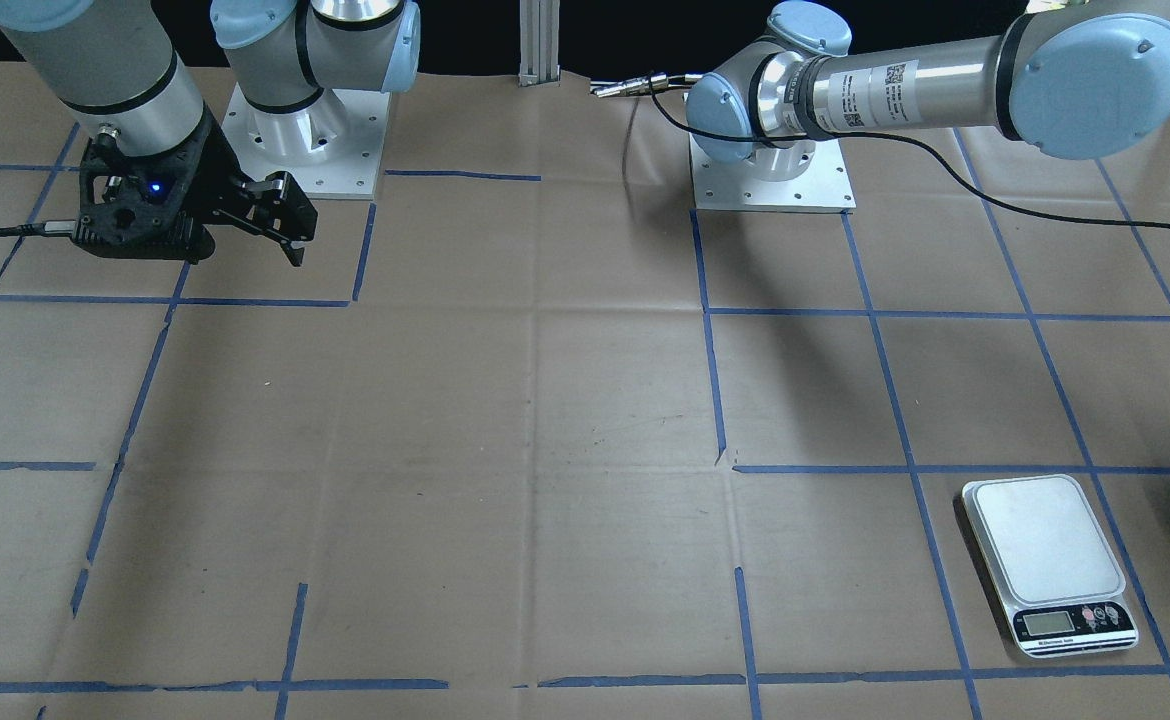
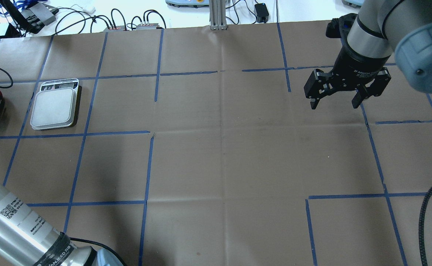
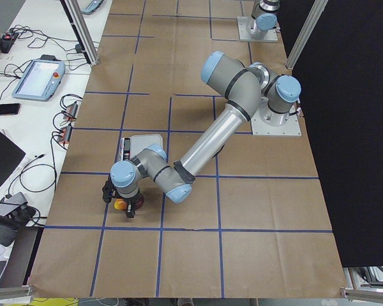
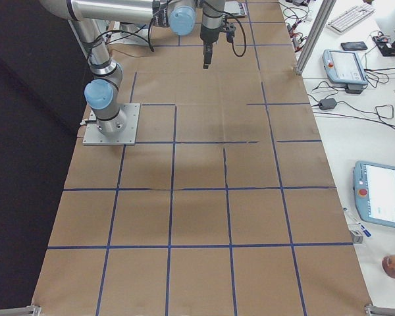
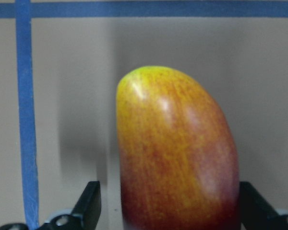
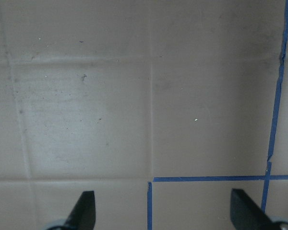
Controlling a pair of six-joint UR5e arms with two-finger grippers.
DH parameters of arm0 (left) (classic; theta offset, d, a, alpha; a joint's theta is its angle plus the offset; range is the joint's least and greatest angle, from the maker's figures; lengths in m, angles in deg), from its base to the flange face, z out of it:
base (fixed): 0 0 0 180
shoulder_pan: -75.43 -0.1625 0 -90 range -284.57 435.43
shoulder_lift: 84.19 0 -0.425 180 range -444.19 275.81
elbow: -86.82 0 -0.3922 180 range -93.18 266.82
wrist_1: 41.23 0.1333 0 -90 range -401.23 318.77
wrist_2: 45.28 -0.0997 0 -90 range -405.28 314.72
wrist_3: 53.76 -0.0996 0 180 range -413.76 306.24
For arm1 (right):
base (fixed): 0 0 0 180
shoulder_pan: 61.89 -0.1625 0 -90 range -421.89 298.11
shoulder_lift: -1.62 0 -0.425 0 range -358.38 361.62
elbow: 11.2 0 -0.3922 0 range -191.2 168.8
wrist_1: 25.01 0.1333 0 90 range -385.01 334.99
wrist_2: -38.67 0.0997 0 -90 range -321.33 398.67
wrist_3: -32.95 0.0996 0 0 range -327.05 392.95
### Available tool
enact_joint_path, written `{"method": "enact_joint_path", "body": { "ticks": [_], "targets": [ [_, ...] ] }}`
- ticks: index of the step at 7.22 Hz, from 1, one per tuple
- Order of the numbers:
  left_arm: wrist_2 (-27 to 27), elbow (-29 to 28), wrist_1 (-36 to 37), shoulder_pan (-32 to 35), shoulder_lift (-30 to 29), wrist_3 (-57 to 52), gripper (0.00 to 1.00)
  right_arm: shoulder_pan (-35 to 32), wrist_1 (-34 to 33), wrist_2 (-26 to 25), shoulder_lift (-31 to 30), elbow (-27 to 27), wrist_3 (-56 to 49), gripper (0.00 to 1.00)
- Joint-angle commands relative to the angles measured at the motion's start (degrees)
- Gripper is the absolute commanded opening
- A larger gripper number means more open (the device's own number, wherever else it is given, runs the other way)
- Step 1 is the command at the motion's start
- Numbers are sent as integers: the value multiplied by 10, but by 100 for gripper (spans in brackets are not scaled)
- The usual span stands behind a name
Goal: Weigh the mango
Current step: 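Lift the mango with the left gripper and carry it over the scale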
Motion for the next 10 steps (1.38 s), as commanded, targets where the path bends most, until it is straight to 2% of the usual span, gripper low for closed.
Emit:
{"method": "enact_joint_path", "body": {
  "ticks": [1, 2, 3, 4, 6, 7, 10],
  "targets": [
    [0, -3, 0, 0, 0, 1, 51, 0, 0, 0, 0, 0, 0, 100],
    [0, -3, -1, 1, 6, 1, 41, 0, 0, 0, 0, 0, 0, 100],
    [-5, -3, -2, 5, 14, 1, 35, 0, 0, 0, 0, 0, 0, 100],
    [-6, -2, -15, 6, 37, 1, 35, 0, 0, 0, 0, 0, 0, 100],
    [-8, 27, -107, 34, 117, 34, 35, 0, 0, 0, 0, 0, 0, 100],
    [-9, 70, -116, 63, 154, 85, 35, 0, 0, 0, 0, 0, 0, 100],
    [-5, 272, -102, 126, 273, 211, 35, 0, 0, 0, 0, 0, 0, 100]
  ]
}}
